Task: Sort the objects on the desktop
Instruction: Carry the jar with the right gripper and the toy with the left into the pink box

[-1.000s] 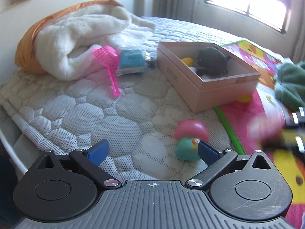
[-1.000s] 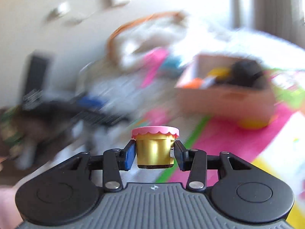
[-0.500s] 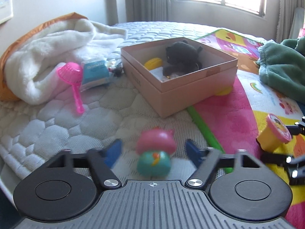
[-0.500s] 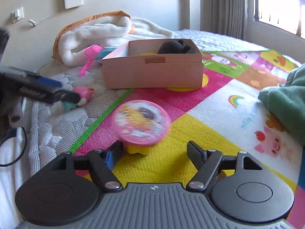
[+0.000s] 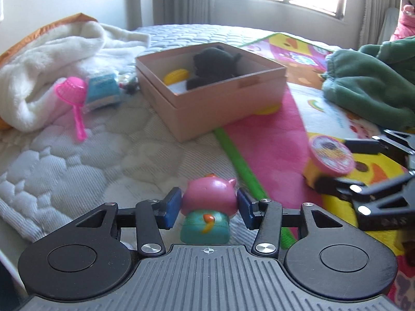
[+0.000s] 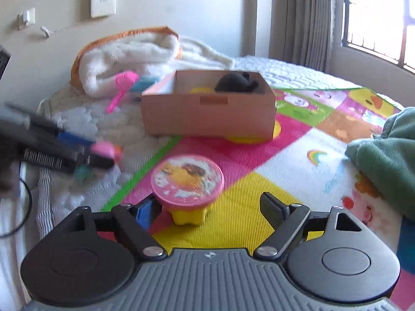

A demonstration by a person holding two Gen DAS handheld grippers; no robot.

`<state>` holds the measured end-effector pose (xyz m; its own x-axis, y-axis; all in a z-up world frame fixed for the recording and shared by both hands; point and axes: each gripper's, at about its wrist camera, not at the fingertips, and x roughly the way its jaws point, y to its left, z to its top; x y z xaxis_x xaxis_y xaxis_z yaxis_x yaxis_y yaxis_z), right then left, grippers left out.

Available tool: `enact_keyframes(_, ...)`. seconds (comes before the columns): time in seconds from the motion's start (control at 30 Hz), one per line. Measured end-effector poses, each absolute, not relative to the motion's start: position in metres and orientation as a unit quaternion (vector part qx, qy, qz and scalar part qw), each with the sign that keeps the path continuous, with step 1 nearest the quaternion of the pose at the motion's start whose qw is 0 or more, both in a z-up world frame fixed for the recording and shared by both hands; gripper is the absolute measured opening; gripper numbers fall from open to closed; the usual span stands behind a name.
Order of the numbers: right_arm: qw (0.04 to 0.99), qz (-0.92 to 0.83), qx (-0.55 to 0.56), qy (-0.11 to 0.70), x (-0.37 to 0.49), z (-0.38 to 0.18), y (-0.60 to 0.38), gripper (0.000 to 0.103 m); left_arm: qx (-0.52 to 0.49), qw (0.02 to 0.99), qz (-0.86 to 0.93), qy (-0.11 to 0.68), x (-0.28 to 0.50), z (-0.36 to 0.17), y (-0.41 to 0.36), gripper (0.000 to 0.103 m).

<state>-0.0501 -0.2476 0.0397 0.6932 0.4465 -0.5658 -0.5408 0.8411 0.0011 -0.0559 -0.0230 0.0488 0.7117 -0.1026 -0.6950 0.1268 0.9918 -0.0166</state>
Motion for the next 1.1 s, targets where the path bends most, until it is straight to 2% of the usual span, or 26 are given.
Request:
enact_keyframes(0.03, 0.915, 0.271, -0.082, 0.286, -0.049, 0.041, -0.246, 0.077, 0.013, 0.925, -0.063, 0.375, -0.057, 0.048, -0.026, 0.052)
enact_keyframes(0.13, 0.907, 0.283, -0.091, 0.297, -0.045, 0.043, -0.238, 0.049, 0.02, 0.925, -0.065, 0.375, -0.059, 0.047, -0.033, 0.054)
enact_keyframes(0.33, 0.908, 0.282, -0.091, 0.296, -0.05, 0.051, -0.238, 0.046, 0.014, 0.92, -0.058, 0.389, -0.056, 0.042, -0.031, 0.062)
enact_keyframes(0.4, 0.908, 0.282, -0.093, 0.296, -0.052, 0.053, -0.239, 0.044, 0.015, 0.919, -0.054, 0.391, -0.054, 0.04, -0.032, 0.061)
enact_keyframes(0.5, 0.906, 0.285, -0.101, 0.297, -0.055, 0.054, -0.239, 0.044, 0.015, 0.917, -0.051, 0.395, -0.055, 0.04, -0.033, 0.054)
enact_keyframes(1.1, 0.909, 0.291, -0.111, 0.278, -0.085, 0.099, -0.248, 0.044, 0.036, 0.934, -0.06, 0.351, -0.097, 0.087, -0.054, 0.053)
